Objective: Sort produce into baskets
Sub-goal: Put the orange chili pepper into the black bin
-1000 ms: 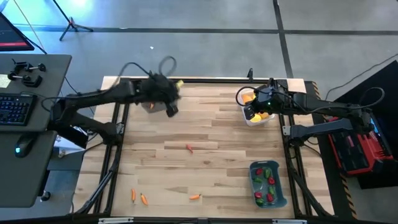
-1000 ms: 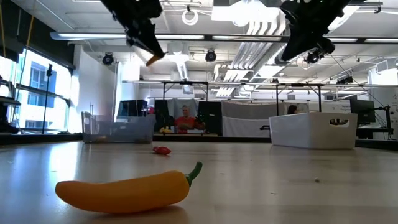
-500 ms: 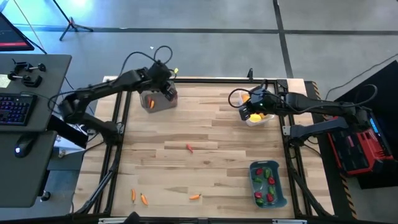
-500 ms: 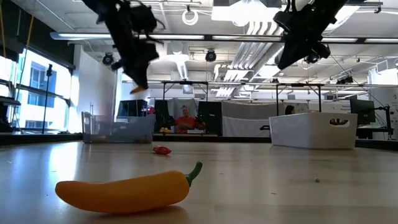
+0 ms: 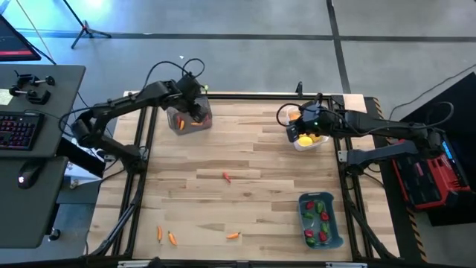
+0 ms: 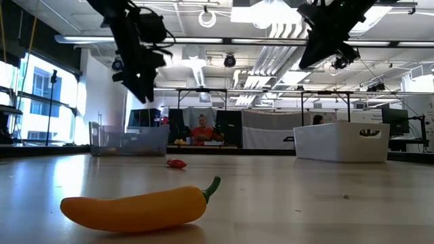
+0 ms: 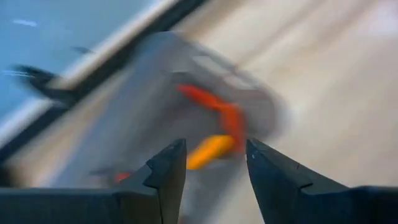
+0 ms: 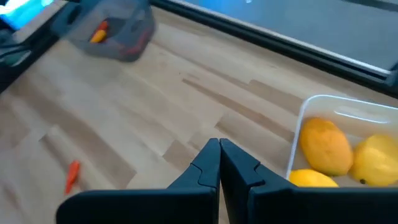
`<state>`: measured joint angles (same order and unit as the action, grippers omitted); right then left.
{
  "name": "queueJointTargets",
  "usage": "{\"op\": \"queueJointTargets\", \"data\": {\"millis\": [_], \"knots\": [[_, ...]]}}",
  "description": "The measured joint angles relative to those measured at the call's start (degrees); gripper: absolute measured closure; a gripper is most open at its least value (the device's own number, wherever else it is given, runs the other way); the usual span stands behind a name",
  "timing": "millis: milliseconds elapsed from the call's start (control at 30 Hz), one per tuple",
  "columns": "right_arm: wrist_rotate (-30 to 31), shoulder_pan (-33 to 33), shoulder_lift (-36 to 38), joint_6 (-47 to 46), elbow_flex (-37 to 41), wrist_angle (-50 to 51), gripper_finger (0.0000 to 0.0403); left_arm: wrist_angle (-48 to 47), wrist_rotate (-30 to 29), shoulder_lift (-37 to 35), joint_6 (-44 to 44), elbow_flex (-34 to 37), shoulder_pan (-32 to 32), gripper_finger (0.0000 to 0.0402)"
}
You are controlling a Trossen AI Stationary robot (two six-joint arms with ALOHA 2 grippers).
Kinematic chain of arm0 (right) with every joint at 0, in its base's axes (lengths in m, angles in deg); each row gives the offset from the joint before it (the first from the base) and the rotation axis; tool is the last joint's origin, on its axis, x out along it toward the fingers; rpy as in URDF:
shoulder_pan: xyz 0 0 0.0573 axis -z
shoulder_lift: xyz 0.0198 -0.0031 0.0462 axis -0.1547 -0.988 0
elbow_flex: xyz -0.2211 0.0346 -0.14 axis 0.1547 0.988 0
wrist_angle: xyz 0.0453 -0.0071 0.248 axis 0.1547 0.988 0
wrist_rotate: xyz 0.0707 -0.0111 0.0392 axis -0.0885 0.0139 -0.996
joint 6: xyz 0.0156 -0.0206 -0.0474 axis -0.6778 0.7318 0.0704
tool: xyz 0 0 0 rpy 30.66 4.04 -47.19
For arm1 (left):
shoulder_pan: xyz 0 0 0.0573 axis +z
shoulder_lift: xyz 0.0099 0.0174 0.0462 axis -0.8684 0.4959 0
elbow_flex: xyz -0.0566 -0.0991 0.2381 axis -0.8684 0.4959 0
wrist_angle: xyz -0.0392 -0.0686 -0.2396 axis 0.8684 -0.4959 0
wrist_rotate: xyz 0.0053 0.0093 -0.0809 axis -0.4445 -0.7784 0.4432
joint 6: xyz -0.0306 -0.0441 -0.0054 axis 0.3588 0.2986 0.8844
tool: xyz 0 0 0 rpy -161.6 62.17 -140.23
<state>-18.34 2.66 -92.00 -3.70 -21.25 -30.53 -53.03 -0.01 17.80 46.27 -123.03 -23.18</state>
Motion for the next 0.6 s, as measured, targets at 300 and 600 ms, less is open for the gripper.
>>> {"op": "queueJointTargets", "data": {"millis": [300,600], "knots": [[1.37,-8.2,3.84,2.82,-0.01,0.06,0.0402,3.66,2.19,-12.28,9.69,-0.02,-10.66,0.0241],[7.22,-17.59,-0.8,0.89,0.01,-1.89,0.0402,6.22,-10.82,-19.27,12.52,1.31,-26.59,0.0241]]}}
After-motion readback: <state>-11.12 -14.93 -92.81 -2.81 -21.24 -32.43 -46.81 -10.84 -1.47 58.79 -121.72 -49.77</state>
